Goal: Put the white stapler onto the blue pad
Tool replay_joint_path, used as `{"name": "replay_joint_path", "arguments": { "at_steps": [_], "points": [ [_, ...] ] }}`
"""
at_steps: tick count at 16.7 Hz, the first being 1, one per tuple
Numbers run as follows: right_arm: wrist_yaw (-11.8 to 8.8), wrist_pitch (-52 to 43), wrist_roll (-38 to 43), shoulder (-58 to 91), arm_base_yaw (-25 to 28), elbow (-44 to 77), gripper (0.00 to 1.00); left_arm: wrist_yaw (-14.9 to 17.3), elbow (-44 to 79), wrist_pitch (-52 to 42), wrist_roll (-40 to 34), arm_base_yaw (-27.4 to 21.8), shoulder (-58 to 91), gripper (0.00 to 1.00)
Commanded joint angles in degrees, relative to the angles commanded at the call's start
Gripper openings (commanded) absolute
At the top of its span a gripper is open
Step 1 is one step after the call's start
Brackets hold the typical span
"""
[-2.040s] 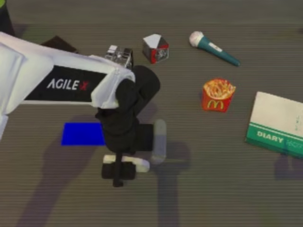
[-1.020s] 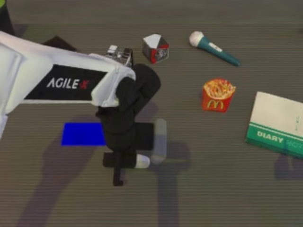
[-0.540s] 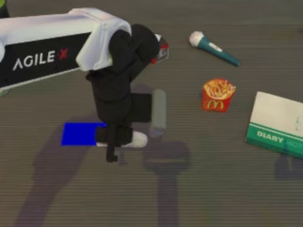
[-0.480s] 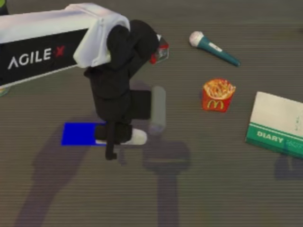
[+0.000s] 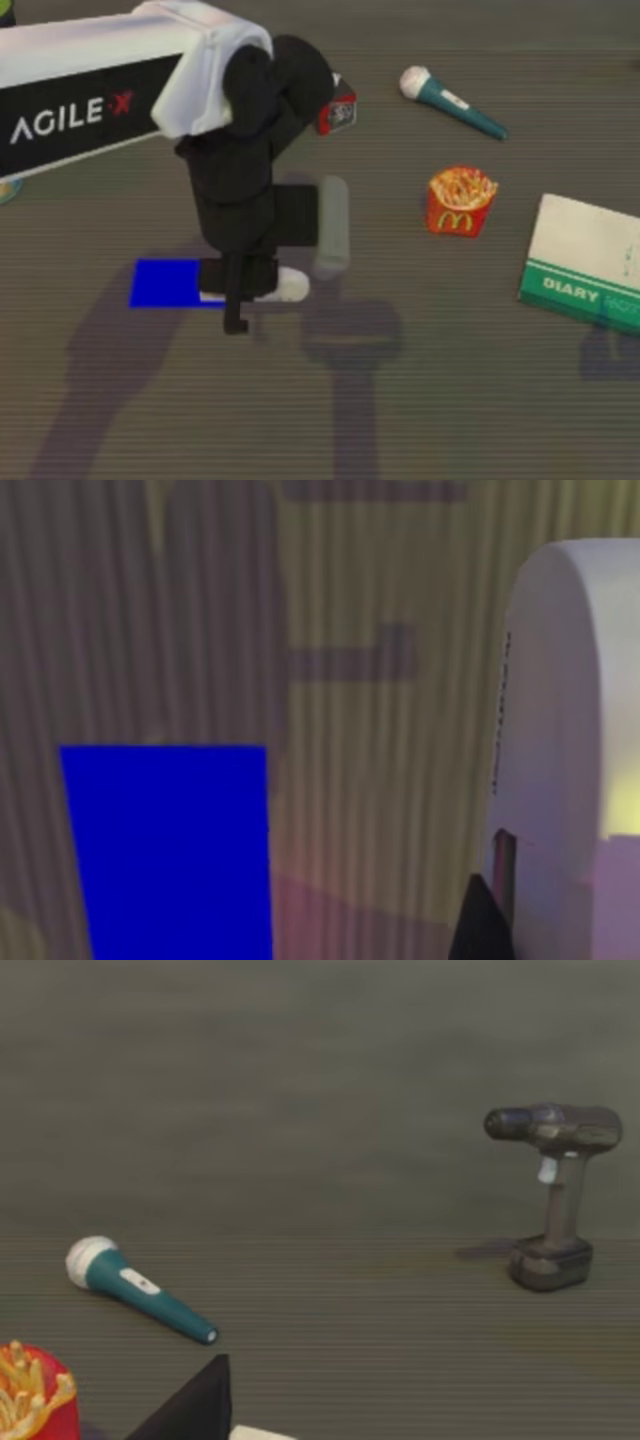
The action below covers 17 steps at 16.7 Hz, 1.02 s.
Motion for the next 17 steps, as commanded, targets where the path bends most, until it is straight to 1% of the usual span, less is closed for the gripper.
{"name": "replay_joint_path", "arguments": {
  "at_steps": [3,5,7,10,14,17],
  "points": [
    [0.0,0.0,0.0,0.0,0.0,0.0,1.00,-1.2,1.6,-2.1,-6.9,0.2,0.9,0.00],
    [0.0,0.0,0.0,0.0,0.0,0.0,1.00,-2.2,3.2,-4.0,-14.6,0.7,1.8,0.00],
    [0.0,0.0,0.0,0.0,0.0,0.0,1.00,-3.3,4.8,-6.2,-24.6,1.4,2.8,0.00],
    [0.0,0.0,0.0,0.0,0.0,0.0,1.00,-4.7,7.1,-9.4,-44.0,3.0,4.3,0.00],
    [0.0,0.0,0.0,0.0,0.0,0.0,1.00,-5.8,9.4,-12.8,-75.3,5.5,6.3,0.00],
    [0.0,0.0,0.0,0.0,0.0,0.0,1.00,-5.9,11.2,-14.5,-98.9,7.5,8.0,0.00]
  ]
}}
